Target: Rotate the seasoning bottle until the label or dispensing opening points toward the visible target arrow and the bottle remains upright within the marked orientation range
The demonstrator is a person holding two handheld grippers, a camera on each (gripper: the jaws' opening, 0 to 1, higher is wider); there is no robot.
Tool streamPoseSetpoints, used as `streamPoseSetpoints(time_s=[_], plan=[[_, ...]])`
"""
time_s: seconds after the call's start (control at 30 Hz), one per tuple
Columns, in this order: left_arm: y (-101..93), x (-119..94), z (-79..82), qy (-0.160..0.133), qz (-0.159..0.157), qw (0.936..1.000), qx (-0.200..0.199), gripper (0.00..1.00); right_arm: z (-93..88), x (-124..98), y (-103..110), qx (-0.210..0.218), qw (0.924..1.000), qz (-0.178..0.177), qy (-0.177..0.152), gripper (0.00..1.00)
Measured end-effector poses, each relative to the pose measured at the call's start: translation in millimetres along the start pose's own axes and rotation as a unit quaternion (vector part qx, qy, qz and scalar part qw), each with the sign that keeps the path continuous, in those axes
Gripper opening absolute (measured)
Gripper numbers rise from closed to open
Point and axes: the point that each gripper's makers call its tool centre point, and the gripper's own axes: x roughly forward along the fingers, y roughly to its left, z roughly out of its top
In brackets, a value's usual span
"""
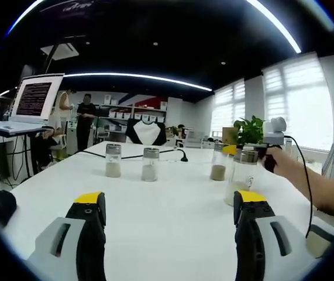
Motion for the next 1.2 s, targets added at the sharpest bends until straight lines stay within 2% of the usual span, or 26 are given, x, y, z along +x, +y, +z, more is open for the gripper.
streamPoseSetpoints(time_s=[0.13,0.27,0.37,0.53,0.63,0.7,0.9,1.2], plan=[[-0.7,0.2,0.1,0.000,0.000,1.0000,0.000,0.95,-1.2,9.2,-0.7,0.001,1.0000,0.005,0.001,0.53],[-0.1,0.5,-0.5,0.001,0.000,1.0000,-0.001,0.95,-6.0,16.5,-3.6,0.027,0.9996,0.003,-0.005,0.53],[0.4,0.4,-0.3,0.000,0.000,1.0000,-0.002,0.95,-9.9,22.8,-3.7,0.020,0.9998,0.000,-0.004,0.53],[1.8,0.2,0.3,-0.001,0.002,1.0000,-0.002,0.95,0.2,27.7,-6.2,0.031,0.9991,-0.003,-0.028,0.51],[2.5,0.5,-0.6,0.001,0.005,1.0000,0.003,0.95,4.8,29.4,-7.4,0.036,0.9984,-0.006,-0.043,0.45],[1.2,0.8,-0.8,0.001,0.001,1.0000,-0.001,0.95,2.4,32.5,-9.1,0.031,0.9989,-0.011,-0.033,0.44],[4.4,0.5,-1.3,0.003,0.006,1.0000,-0.002,0.95,1.0,38.6,-8.1,0.032,0.9991,-0.007,-0.028,0.42],[5.9,-0.1,-0.6,0.002,0.007,1.0000,-0.004,0.95,1.0,40.0,-11.0,0.022,0.9993,-0.019,-0.021,0.41]])
